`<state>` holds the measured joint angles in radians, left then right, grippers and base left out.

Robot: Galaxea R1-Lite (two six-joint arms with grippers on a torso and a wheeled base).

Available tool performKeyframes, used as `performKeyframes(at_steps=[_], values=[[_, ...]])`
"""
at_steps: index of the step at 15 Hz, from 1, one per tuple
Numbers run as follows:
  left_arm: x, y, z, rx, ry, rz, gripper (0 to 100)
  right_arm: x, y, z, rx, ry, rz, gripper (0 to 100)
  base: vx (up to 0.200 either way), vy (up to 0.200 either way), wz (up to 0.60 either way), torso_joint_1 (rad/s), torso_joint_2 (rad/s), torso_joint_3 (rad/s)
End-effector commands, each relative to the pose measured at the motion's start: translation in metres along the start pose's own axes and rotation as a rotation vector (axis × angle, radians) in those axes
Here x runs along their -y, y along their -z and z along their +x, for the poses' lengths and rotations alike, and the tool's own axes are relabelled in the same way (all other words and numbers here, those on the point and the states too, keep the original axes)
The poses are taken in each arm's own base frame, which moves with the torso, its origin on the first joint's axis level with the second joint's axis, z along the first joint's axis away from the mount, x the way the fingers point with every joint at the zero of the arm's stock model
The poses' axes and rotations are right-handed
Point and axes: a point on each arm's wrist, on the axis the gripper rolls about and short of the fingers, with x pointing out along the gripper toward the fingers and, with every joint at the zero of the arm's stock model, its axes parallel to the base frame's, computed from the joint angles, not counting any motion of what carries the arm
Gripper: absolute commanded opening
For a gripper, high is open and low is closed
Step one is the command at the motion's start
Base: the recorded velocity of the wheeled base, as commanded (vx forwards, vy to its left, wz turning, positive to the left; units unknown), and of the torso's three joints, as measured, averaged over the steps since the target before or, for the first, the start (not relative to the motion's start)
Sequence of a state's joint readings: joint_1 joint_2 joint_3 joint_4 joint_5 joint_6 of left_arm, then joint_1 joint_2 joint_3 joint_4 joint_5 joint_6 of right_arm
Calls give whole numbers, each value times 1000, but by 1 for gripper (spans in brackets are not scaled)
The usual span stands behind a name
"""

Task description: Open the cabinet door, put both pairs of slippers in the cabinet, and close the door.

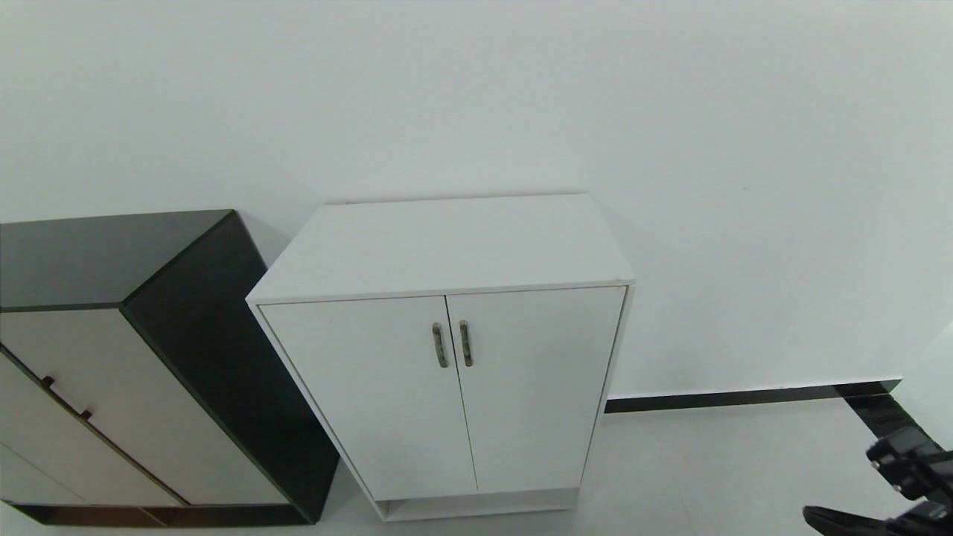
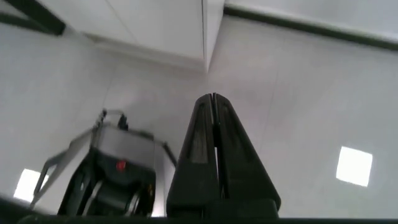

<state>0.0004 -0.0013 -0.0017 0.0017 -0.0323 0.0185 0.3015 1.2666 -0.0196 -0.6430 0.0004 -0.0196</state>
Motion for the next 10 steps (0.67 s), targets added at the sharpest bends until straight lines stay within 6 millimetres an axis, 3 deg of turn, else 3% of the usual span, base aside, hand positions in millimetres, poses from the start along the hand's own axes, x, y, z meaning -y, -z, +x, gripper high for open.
performKeyframes(at_steps=[1, 4, 10], values=[[0, 0, 0, -1, -1, 0, 0, 1, 25, -45, 49, 7, 17, 0, 0, 0, 0, 0, 0, 0], [0, 0, 0, -1, 0, 1, 0, 0, 47, -63, 29, 5, 18, 0, 0, 0, 0, 0, 0, 0], [0, 0, 0, -1, -1, 0, 0, -2, 61, -72, 10, -29, 18, 0, 0, 0, 0, 0, 0, 0]])
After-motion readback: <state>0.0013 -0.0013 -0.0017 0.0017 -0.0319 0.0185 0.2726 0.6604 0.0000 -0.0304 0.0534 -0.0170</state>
